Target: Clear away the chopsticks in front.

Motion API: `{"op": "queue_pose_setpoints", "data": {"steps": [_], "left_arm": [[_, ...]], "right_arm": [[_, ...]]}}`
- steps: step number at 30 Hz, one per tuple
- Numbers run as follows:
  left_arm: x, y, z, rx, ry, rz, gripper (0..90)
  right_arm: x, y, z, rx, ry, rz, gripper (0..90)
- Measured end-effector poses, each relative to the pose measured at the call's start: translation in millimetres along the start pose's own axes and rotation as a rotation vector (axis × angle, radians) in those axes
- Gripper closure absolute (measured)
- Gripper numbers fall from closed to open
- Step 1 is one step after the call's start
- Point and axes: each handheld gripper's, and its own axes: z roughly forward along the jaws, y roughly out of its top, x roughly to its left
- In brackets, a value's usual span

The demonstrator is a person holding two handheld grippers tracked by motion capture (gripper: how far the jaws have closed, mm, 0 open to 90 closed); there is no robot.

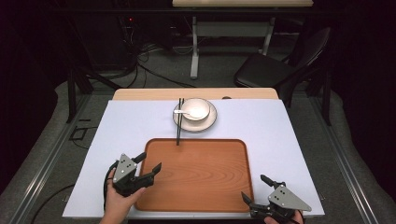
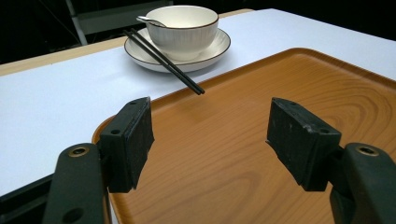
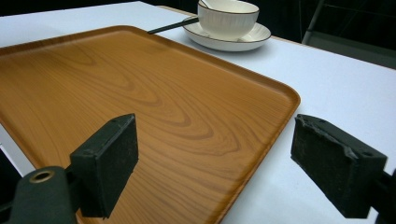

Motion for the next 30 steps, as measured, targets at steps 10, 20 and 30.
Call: {"op": "queue_pose_setpoints", "data": {"steps": [10, 20, 30], "left_arm": [[2.1, 3.4, 4.5, 0.071, 0.007, -0.026, 32.0], [20.0, 26.6, 14.7, 0.184, 0.024, -0.121, 27.7], [35.1, 54.3, 33.0, 0.181, 0.073, -0.118, 35.9]], "right_arm": [[1.5, 0.1, 1.9, 0.009, 0.008, 0.005, 14.6], [3.3, -0.1, 3.2, 0.017, 0.019, 0.009, 14.6], [1.9, -0.5, 2.8, 0.023, 0.016, 0.014, 14.6]]}}
